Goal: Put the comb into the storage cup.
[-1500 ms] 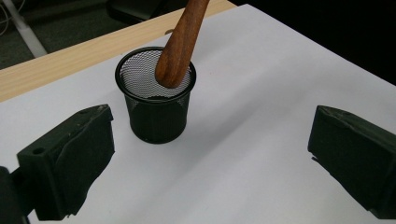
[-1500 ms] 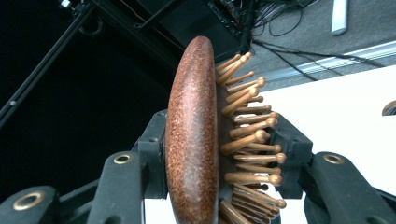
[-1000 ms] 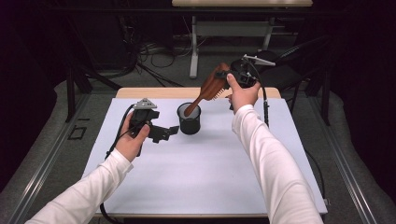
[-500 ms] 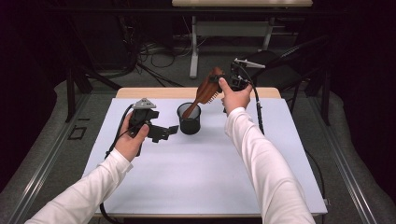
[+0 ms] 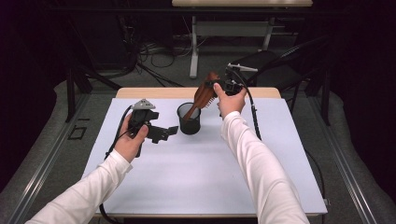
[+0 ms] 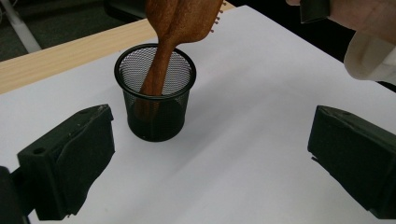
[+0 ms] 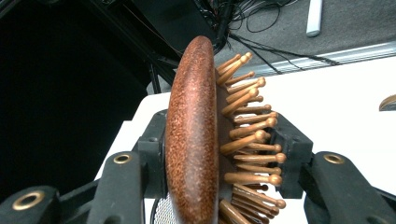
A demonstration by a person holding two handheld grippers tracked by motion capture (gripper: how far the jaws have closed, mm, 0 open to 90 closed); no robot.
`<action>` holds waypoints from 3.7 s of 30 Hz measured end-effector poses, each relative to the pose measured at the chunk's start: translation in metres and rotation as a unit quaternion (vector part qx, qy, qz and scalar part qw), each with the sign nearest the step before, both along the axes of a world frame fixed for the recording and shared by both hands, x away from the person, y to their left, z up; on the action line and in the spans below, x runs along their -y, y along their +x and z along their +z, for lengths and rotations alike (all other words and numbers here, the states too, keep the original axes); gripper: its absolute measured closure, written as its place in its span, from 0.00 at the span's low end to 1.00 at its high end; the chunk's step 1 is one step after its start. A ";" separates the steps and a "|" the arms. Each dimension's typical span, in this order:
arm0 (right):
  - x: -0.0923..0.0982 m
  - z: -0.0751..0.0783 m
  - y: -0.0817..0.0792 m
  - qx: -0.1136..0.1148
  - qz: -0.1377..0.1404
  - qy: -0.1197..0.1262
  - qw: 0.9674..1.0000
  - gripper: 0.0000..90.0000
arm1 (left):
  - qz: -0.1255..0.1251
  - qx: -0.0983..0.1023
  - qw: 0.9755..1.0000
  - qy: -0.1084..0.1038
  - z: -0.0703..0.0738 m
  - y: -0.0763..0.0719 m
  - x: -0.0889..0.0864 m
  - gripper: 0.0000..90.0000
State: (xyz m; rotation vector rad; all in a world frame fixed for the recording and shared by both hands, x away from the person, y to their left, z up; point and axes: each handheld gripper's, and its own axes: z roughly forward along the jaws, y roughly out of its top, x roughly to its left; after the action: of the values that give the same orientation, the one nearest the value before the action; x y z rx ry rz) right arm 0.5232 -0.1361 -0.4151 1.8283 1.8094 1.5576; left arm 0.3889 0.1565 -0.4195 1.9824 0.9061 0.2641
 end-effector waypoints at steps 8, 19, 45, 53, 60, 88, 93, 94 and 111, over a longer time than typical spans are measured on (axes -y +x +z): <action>-0.005 -0.007 0.001 -0.004 0.004 -0.005 1.000 0.54 | -0.001 -0.001 1.000 0.002 -0.002 0.001 0.003 0.01; -0.009 -0.013 0.002 -0.009 0.008 -0.009 1.000 0.54 | 0.002 -0.004 1.000 0.005 -0.003 0.000 0.003 0.01; -0.005 -0.016 0.003 -0.006 0.023 -0.005 1.000 0.52 | 0.006 -0.008 1.000 0.004 -0.008 0.001 0.002 0.01; -0.001 -0.016 0.004 -0.014 0.027 -0.002 1.000 0.52 | 0.004 -0.009 1.000 0.005 -0.008 0.001 0.003 0.01; 0.002 -0.018 0.006 -0.018 0.026 0.009 0.999 0.51 | 0.005 -0.008 1.000 0.007 -0.008 0.001 0.003 0.01; 0.018 -0.028 0.008 -0.046 0.017 0.038 0.998 0.50 | 0.003 -0.009 1.000 0.008 -0.009 0.001 0.004 0.01; 0.017 -0.028 0.007 -0.047 0.020 0.040 0.998 0.49 | 0.003 -0.008 1.000 0.007 -0.009 0.001 0.004 0.01; 0.017 -0.028 0.007 -0.048 0.020 0.041 0.998 0.49 | 0.002 -0.009 1.000 0.008 -0.010 0.001 0.004 0.01; 0.017 -0.026 0.006 -0.027 0.016 0.030 0.999 0.32 | 0.003 -0.011 1.000 0.009 -0.011 0.001 0.004 0.01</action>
State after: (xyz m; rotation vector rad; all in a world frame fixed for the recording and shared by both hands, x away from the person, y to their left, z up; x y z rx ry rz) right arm 0.5295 -0.1533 -0.4412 1.8958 1.8431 1.6061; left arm 0.3901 0.1522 -0.4309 2.0028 0.9269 0.2565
